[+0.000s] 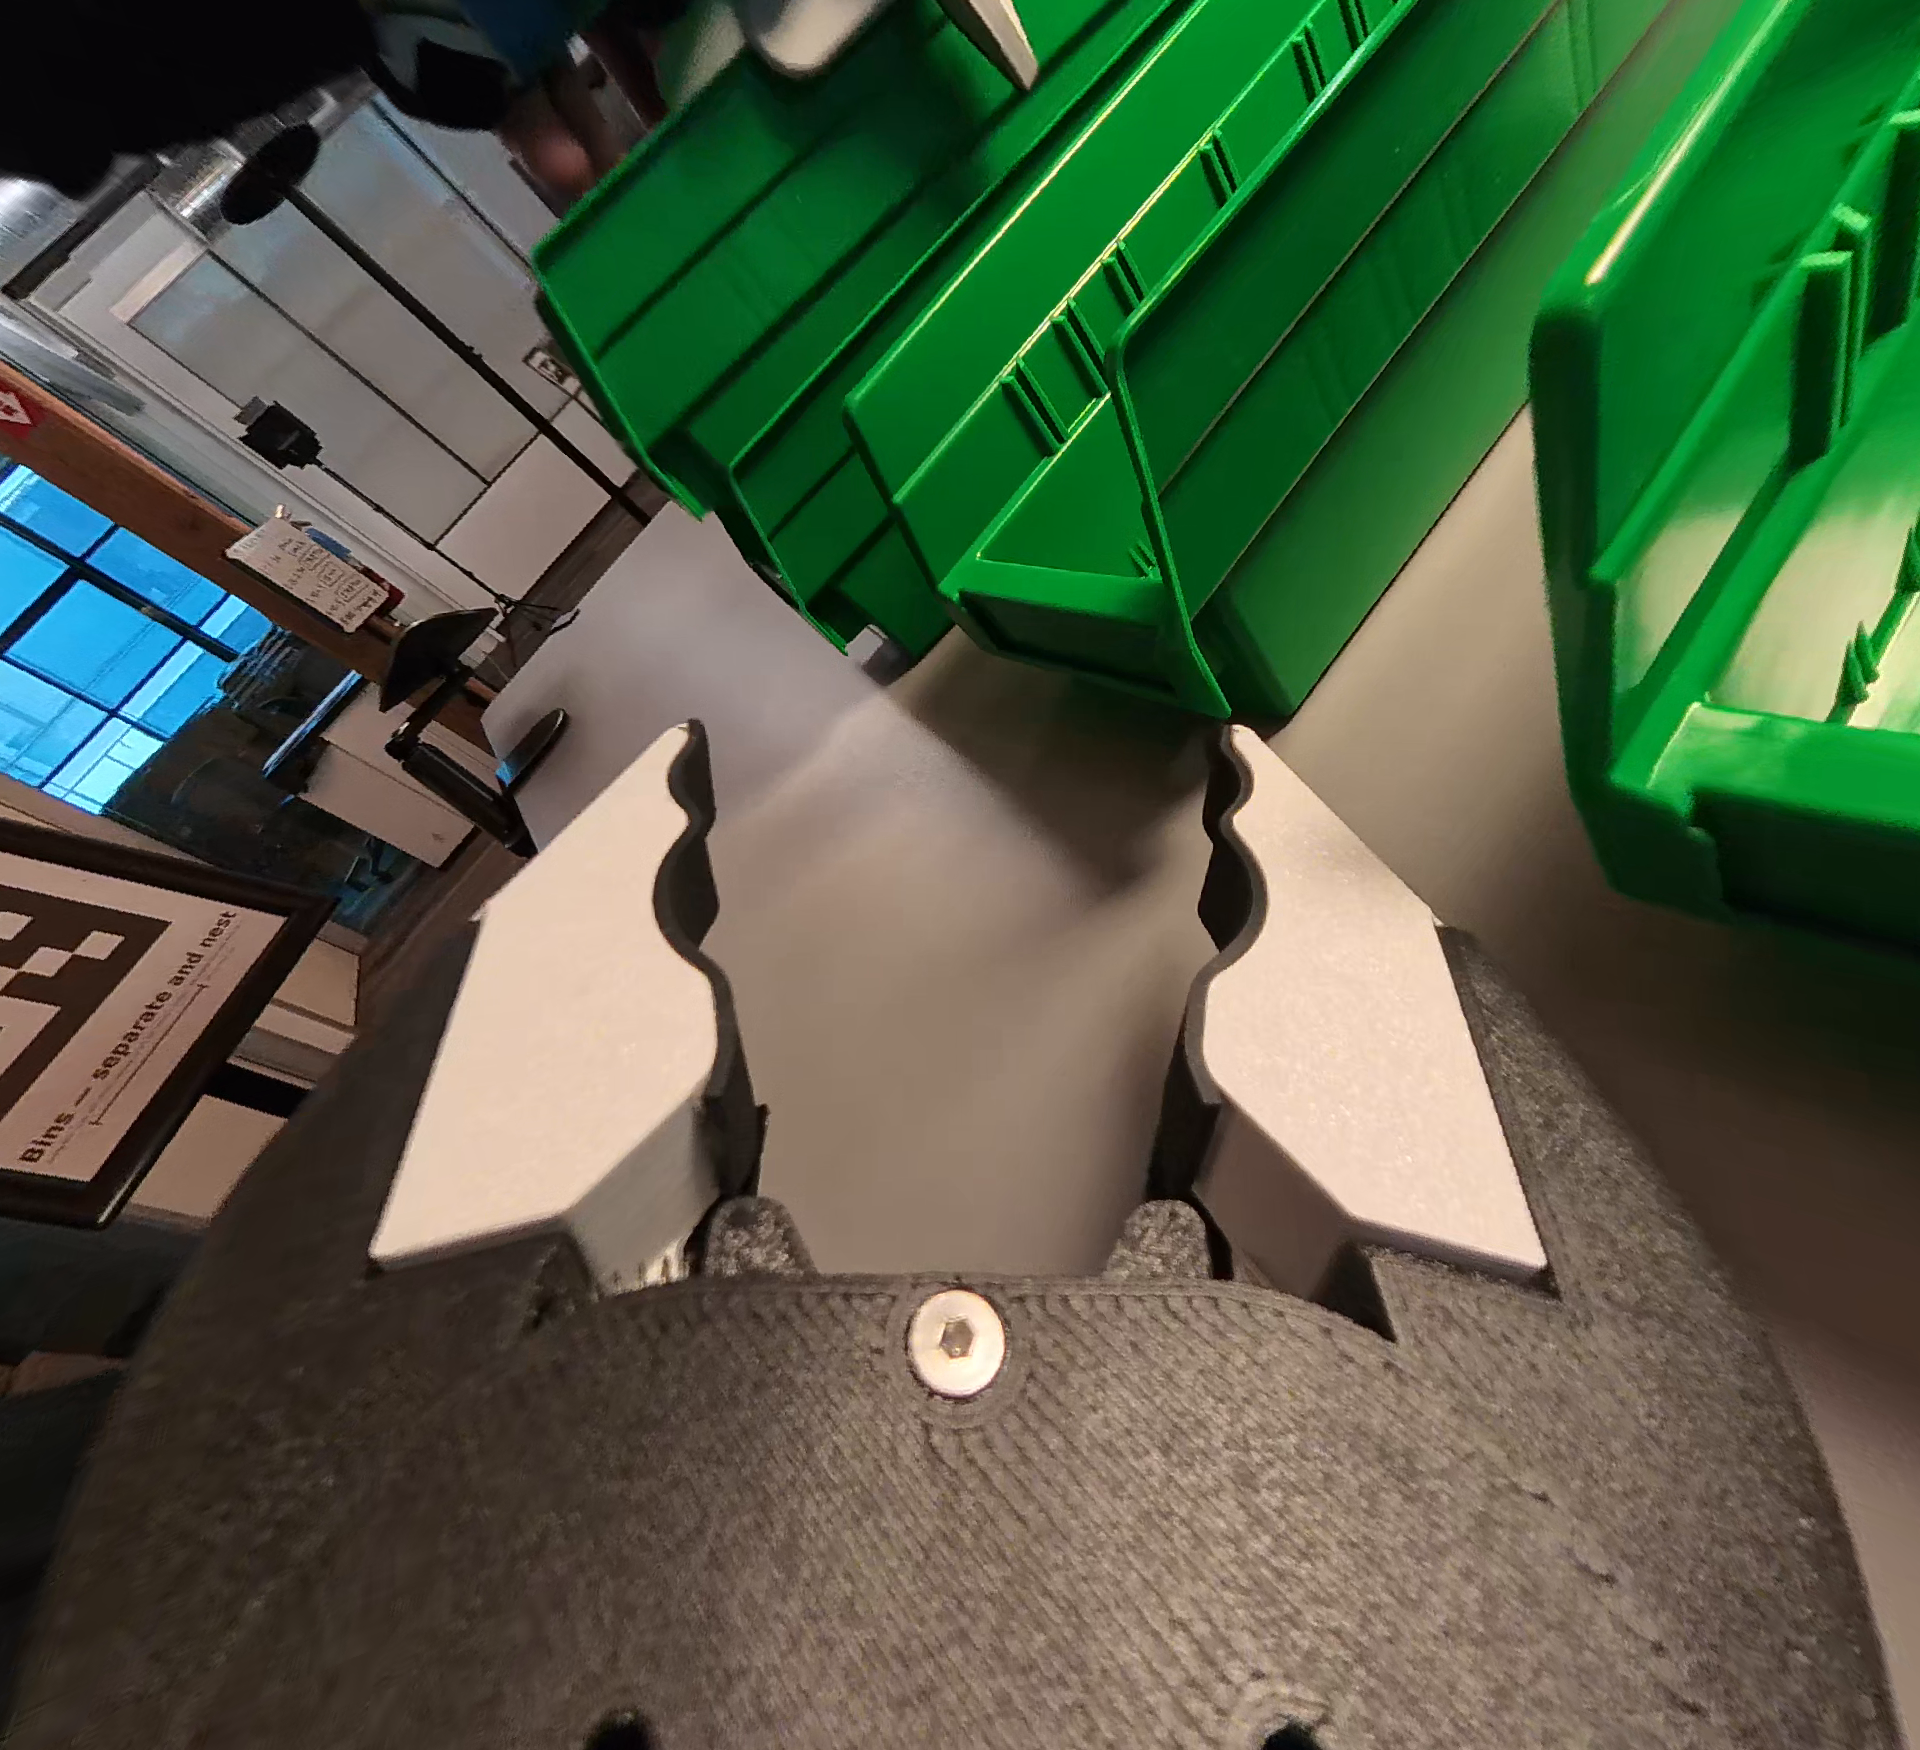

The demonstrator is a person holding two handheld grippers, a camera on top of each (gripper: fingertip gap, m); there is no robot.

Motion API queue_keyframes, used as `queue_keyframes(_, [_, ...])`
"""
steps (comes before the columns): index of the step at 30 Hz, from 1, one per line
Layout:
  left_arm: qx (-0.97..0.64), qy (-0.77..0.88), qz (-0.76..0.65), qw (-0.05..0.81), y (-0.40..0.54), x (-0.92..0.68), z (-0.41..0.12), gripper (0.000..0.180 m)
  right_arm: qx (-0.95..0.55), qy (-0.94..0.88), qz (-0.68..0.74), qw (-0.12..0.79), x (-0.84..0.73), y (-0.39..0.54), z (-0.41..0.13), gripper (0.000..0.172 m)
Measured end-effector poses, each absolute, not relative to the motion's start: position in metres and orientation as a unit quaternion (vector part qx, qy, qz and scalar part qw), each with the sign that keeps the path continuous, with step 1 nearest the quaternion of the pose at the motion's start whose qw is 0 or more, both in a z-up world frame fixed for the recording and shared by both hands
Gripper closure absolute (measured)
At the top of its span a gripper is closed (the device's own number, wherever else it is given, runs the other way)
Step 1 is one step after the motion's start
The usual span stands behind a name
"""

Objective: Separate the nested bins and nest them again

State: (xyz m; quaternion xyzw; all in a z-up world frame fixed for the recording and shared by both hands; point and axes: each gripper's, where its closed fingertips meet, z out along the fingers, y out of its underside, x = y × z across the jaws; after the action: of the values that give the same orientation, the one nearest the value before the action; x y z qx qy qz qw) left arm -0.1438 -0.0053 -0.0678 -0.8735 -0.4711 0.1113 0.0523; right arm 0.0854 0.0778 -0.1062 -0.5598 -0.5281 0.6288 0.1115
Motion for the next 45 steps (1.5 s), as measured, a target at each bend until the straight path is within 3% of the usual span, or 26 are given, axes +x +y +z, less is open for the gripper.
queue_keyframes(6, [-0.866, -0.477, 0.109, 0.099, -0.004, -0.149, -0.089, 0.047, -0.561, -0.529, 0.627, 0.109, 0.085, 0.077, -0.107, 0.076])
queue_keyframes(13, [-0.883, -0.411, 0.104, 0.199, 0.014, -0.143, -0.047, 0.039, -0.564, -0.531, 0.623, 0.107, 0.084, 0.077, -0.109, 0.076])
queue_keyframes(18, [-0.886, -0.361, 0.089, 0.277, -0.016, -0.126, -0.024, 0.048, -0.567, -0.532, 0.620, 0.106, 0.084, 0.077, -0.110, 0.076])
queue_keyframes(24, [-0.848, -0.333, -0.002, 0.413, -0.082, -0.088, -0.041, 0.065, -0.568, -0.536, 0.615, 0.110, 0.084, 0.077, -0.111, 0.076])
queue_keyframes(29, [-0.795, -0.343, -0.052, 0.498, -0.109, -0.065, -0.070, 0.067, -0.569, -0.544, 0.607, 0.108, 0.083, 0.075, -0.114, 0.077])
queue_keyframes(40, [-0.755, -0.284, -0.174, 0.565, -0.077, -0.017, -0.088, 0.067, -0.583, -0.541, 0.591, 0.136, 0.081, 0.081, -0.115, 0.076])
queue_keyframes(43, [-0.751, -0.276, -0.139, 0.584, -0.093, -0.034, -0.077, 0.068, -0.581, -0.549, 0.583, 0.142, 0.080, 0.079, -0.116, 0.074])
queue_keyframes(45, [-0.752, -0.270, -0.090, 0.595, -0.109, -0.055, -0.067, 0.068, -0.562, -0.555, 0.593, 0.159, 0.080, 0.076, -0.106, 0.063])
